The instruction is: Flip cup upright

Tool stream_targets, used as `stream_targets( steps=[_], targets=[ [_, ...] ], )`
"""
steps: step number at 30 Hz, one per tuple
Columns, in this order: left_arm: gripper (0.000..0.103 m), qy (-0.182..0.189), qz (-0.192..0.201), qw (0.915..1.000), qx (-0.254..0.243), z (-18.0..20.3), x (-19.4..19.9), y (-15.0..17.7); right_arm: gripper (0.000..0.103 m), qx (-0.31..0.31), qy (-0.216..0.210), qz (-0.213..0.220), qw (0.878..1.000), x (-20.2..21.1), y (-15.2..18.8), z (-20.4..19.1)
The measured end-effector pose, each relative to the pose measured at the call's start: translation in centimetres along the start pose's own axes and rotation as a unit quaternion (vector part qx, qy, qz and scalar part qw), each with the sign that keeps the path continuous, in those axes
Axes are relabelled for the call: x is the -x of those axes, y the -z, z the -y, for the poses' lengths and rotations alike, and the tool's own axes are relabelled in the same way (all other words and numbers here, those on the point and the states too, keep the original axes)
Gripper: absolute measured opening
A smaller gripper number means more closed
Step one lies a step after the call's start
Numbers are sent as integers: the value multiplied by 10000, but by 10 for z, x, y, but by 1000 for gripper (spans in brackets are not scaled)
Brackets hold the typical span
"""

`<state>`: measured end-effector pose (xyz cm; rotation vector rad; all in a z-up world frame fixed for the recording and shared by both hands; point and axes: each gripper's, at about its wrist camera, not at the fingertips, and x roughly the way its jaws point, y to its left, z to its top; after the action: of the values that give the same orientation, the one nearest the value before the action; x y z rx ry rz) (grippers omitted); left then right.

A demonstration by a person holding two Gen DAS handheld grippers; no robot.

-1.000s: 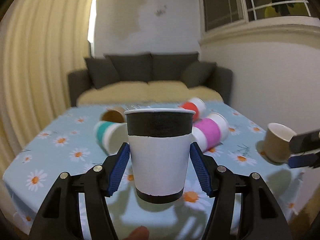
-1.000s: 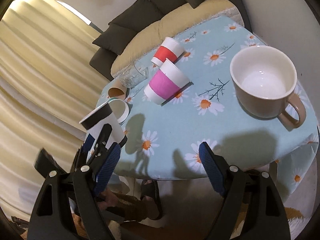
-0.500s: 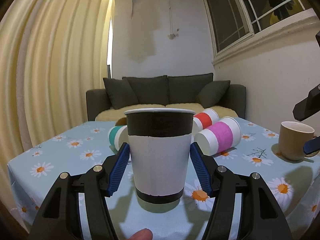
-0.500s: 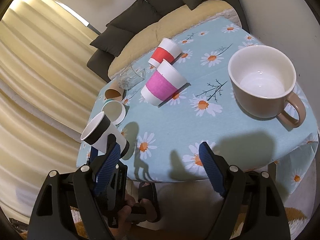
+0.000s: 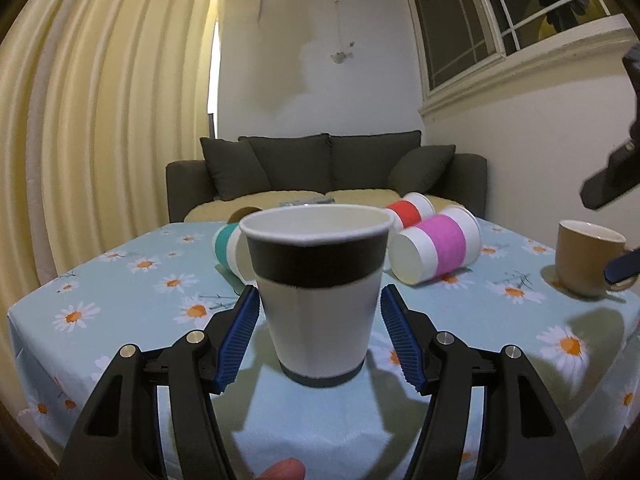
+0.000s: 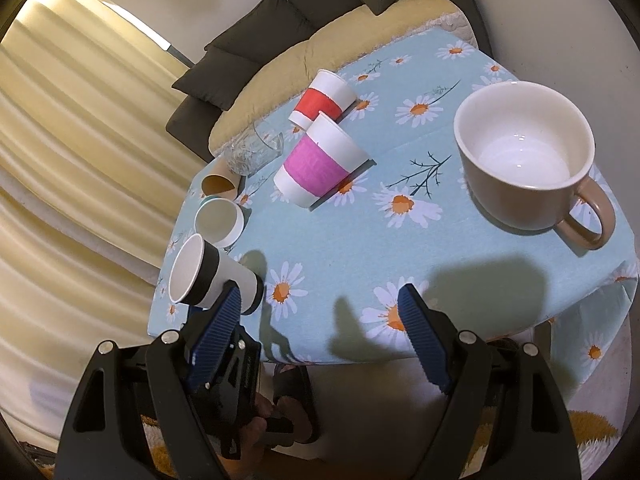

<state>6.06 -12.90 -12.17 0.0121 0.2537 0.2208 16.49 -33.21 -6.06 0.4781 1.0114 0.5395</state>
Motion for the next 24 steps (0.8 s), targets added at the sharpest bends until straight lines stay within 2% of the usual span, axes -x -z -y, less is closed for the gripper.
stream_targets(
  steps=[4,7,14,20,24],
  targets=[
    [63,89,-80,9999,-49,4,2,1,80,-1,-17,2,10000,0,0,0],
    [79,199,-133,9997,21,2,4,0,80,-35,-54,-13,10000,1,0,0],
    [80,287,-174,9994,-49,0,12,-5,80,10,-201,55,9998,4,0,-2],
    [80,443,-141,9989,-27,-10,35,-26,80,82,-393,195,9990,12,-2,-6],
    [80,619,-314,9976,-38,-20,43,-44,83,276,-510,274,9979,18,0,-13]
  ],
)
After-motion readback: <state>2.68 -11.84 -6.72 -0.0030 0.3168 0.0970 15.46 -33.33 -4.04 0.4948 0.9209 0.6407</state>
